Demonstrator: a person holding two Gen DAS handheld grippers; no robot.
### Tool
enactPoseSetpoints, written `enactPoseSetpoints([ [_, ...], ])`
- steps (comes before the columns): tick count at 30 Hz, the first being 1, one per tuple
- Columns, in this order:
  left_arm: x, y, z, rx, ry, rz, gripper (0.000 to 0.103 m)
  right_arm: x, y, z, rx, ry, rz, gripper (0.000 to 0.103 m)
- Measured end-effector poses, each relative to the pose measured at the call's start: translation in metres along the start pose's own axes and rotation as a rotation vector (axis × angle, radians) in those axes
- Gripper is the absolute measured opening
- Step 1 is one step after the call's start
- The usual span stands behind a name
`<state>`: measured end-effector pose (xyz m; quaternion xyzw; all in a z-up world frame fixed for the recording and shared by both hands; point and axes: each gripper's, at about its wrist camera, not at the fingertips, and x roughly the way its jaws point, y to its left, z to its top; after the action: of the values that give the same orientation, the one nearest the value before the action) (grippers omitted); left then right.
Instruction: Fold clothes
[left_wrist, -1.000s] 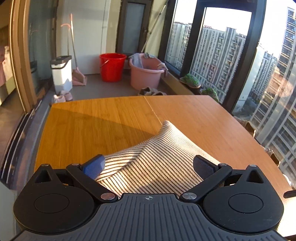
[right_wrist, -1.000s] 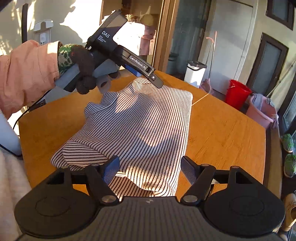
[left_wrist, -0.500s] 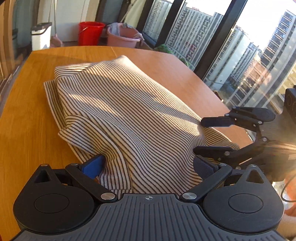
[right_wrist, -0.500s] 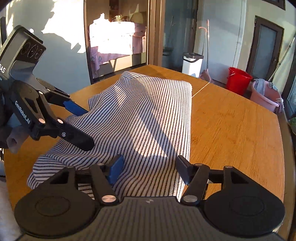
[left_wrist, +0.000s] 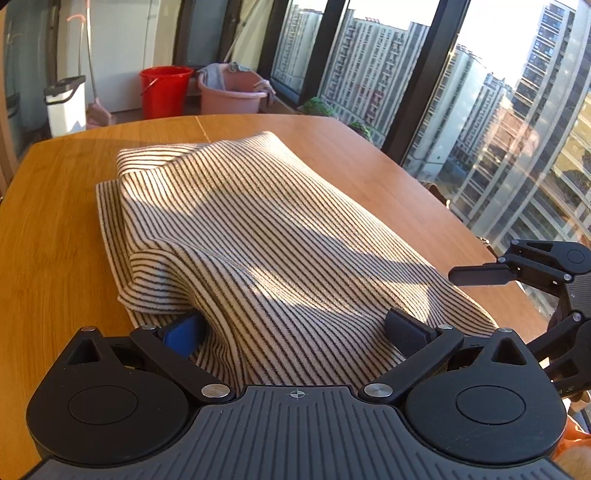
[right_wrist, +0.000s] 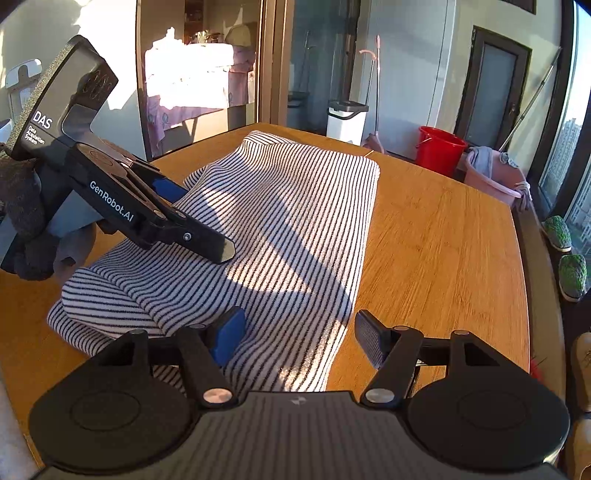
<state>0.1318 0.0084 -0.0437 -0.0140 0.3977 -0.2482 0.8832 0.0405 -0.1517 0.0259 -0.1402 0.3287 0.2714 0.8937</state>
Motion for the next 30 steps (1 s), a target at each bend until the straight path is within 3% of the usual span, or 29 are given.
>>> enactPoseSetpoints([
  [3, -0.004, 0.001, -0.002, -0.009, -0.005, -0.007, 0.103, -0.002, 0.011, 0.003, -0.06, -0.013, -0.051, 0.067],
  [7, -0.026, 0.012, -0.006, -0.035, -0.035, 0.023, 0.103, -0.025, 0.039, 0.01, -0.256, -0.075, -0.111, 0.066],
  [10, -0.045, 0.022, -0.007, -0.048, -0.073, 0.072, 0.103, -0.049, 0.064, 0.016, -0.357, -0.094, 0.001, 0.066],
  [14, -0.067, 0.03, -0.01, -0.052, -0.11, 0.114, 0.103, -0.049, 0.091, 0.011, -0.398, -0.021, 0.16, 0.066],
  [18, -0.085, 0.033, -0.014, -0.015, -0.144, 0.14, 0.103, -0.029, 0.108, -0.001, -0.464, 0.014, 0.165, 0.066],
  [23, -0.107, 0.029, -0.018, 0.071, -0.205, 0.169, 0.103, -0.021, 0.126, -0.01, -0.63, -0.058, 0.165, 0.073],
  [24, -0.109, 0.026, -0.019, 0.093, -0.215, 0.17, 0.103, -0.018, 0.128, -0.008, -0.625, -0.053, 0.17, 0.07],
  [26, -0.112, 0.019, -0.024, 0.151, -0.233, 0.165, 0.103, -0.011, 0.129, 0.002, -0.566, -0.045, 0.137, 0.05],
  [28, -0.115, 0.01, -0.029, 0.231, -0.24, 0.155, 0.103, -0.01, 0.117, 0.013, -0.451, -0.028, 0.162, 0.035],
  [30, -0.117, -0.001, -0.037, 0.35, -0.255, 0.144, 0.103, -0.01, 0.095, 0.029, -0.277, -0.003, 0.218, 0.028],
])
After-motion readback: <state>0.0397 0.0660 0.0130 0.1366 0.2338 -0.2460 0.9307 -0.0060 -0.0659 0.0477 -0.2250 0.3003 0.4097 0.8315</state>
